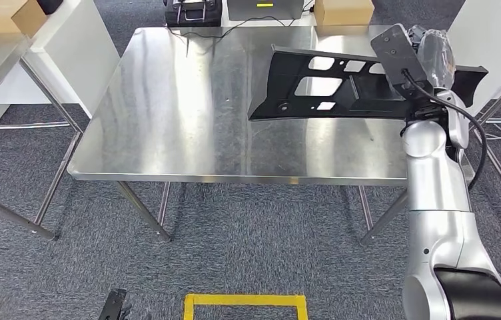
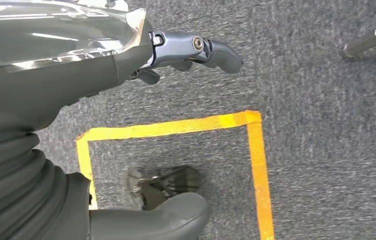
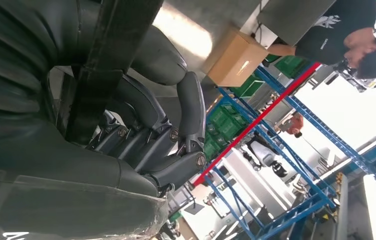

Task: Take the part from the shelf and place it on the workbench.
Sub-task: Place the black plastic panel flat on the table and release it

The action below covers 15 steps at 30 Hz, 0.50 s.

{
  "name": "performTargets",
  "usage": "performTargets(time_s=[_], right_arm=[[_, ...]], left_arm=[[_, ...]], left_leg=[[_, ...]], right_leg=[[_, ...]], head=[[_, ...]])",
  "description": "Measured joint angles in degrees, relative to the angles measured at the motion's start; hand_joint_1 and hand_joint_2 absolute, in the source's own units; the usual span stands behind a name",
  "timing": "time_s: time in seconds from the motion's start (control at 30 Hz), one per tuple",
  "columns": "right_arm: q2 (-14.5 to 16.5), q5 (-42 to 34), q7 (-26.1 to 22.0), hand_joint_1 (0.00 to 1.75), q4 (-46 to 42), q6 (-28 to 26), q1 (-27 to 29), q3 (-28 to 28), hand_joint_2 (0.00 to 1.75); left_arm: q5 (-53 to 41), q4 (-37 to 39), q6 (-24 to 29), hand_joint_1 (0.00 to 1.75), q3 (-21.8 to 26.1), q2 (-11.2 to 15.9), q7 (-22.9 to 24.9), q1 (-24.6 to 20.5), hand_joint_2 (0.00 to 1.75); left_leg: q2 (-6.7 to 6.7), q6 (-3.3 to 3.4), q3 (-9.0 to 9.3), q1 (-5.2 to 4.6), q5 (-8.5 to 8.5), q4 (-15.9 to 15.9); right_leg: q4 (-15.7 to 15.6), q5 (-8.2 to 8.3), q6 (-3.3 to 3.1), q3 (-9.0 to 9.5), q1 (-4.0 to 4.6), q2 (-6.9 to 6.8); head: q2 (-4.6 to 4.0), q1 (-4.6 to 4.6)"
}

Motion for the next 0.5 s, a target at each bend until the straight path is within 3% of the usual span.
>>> performTargets(time_s=[0.03,0.1,0.23,0.3,0.4,0.43,0.5], right_arm=[[0.2,0.2,-0.1,1.75,0.2,0.0,-0.1,0.0,1.75],[0.5,0.4,-0.3,1.75,0.7,0.0,-0.5,0.0,1.75],[1.4,0.8,-0.3,1.75,1.7,-0.5,-0.8,0.1,1.75],[2.0,1.0,-0.4,1.75,2.4,-0.9,-1.1,0.2,1.75],[2.7,1.1,-0.3,1.75,3.4,-1.2,-1.1,0.4,1.75],[2.8,1.2,-0.3,1.75,3.8,-1.2,-1.0,0.4,1.75],[3.1,1.3,-0.3,1.75,4.3,-1.3,-1.1,0.4,1.75]], left_arm=[[0.0,0.0,0.0,0.0,0.0,0.1,0.0,0.0,1.75],[0.2,0.0,0.0,0.0,0.0,0.3,0.0,-0.1,1.75],[0.8,0.0,0.0,0.0,0.1,0.7,0.0,0.1,1.75],[1.1,0.0,0.0,0.0,0.2,0.8,0.0,0.0,1.75],[1.3,0.0,0.0,0.0,0.4,0.9,-0.1,0.1,1.75],[1.3,0.0,-0.1,0.0,0.5,0.8,-0.1,0.1,1.75],[1.3,0.0,-0.1,0.0,0.7,0.8,-0.1,0.3,1.75]], left_leg=[[0.0,0.52,1.59,-0.13,2.46,-4.0],[0.03,1.43,3.76,-0.51,4.33,-9.0],[0.03,2.78,5.53,-0.7,3.79,-10.5],[-0.01,3.35,6.44,-0.63,3.65,-10.8],[-0.3,3.76,6.91,-0.77,2.93,-10.8],[-0.48,3.74,7.19,-0.82,2.62,-10.7],[-0.83,3.52,8.1,-0.9,1.84,-10.6]], right_leg=[[0.0,-0.42,0.15,0.58,0.05,0.0],[-0.3,-1.08,0.61,1.24,0.19,0.05],[1.0,-1.6,1.86,1.62,0.71,0.05],[5.7,-3.22,1.79,-1.02,0.65,-0.01],[15.7,-6.33,1.7,-7.79,0.65,-0.01],[16.1,-6.08,1.98,-8.8,0.66,-0.01],[10.4,-2.31,2.82,-7.52,0.67,-0.04]], head=[[0.0,0.05],[0.0,0.06],[0.0,0.13],[0.0,0.19],[0.0,0.25],[0.0,0.28],[0.0,0.28]])
